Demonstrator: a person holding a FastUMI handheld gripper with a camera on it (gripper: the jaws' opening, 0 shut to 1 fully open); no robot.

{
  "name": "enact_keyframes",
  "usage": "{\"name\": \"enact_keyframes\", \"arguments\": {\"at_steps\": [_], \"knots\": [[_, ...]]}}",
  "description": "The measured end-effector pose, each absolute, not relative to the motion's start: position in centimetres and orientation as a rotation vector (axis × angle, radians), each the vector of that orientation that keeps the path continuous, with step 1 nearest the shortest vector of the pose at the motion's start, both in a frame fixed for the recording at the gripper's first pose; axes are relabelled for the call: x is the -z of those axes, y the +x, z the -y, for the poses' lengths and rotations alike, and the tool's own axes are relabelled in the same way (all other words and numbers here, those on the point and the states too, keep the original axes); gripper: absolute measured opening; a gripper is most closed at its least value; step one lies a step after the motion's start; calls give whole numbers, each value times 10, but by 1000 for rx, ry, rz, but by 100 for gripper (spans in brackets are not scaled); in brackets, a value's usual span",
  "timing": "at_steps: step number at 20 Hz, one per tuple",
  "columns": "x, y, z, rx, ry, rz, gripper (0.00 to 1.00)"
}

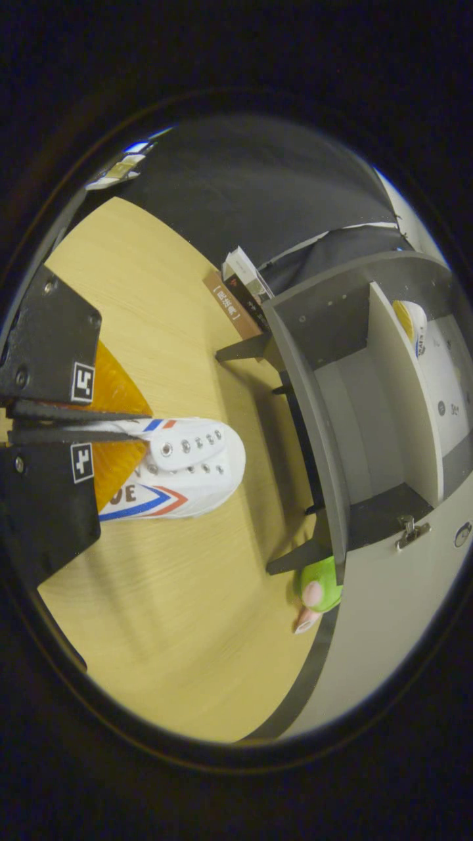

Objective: Open the shoe cabinet door, grab the shoes and put them into the shoe cabinet, then close the shoe cabinet door.

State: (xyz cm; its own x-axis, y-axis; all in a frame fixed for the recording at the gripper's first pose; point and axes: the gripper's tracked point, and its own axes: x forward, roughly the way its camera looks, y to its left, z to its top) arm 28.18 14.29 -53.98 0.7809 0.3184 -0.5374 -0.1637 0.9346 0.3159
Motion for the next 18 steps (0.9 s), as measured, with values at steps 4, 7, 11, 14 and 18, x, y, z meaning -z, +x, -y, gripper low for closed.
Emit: {"name": "enact_keyframes", "arguments": {"at_steps": [4, 7, 11, 14, 18], "knots": [[527, 277, -131, -256, 168, -552, 5], [509, 267, -126, -258, 127, -521, 4], [486, 253, -130, -305, 150, -510, 4], [450, 245, -132, -313, 177, -466, 4], [382, 231, -143, -366, 179, -375, 3]]}}
